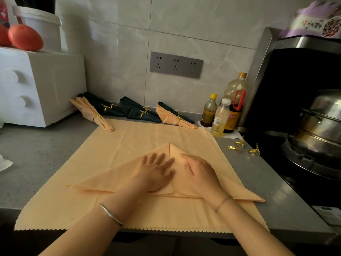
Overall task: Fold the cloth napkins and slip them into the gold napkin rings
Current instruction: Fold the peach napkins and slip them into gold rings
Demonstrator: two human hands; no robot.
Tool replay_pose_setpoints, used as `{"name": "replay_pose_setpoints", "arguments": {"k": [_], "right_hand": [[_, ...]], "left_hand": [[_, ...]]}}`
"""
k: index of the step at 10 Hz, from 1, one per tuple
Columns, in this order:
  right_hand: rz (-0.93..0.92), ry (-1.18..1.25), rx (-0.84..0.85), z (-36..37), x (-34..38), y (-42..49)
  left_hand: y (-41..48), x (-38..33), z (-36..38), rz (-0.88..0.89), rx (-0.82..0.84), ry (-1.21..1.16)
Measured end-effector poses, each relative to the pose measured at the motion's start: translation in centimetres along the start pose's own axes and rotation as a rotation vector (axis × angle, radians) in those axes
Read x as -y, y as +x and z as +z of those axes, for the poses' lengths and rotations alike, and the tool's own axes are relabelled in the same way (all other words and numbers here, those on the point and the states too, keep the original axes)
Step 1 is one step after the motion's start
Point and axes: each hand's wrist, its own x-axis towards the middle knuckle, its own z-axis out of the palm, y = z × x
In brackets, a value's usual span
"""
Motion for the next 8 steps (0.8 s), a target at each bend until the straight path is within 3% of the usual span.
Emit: {"name": "replay_pose_setpoints", "arguments": {"k": [1, 3, 8], "right_hand": [[0.128, -0.111, 0.189, 1.9, -1.4, 3.6], [0.104, -0.104, 0.378, 3.4, -2.8, 5.2], [0.070, -0.152, 0.434, -2.4, -8.2, -5.2]], "left_hand": [[-0.2, 0.1, 0.0, 0.002, 0.006, 0.003], [-0.4, 0.3, -0.1, 0.004, -0.002, -0.005], [0.1, 0.3, 0.1, -0.005, -0.006, -0.013]]}}
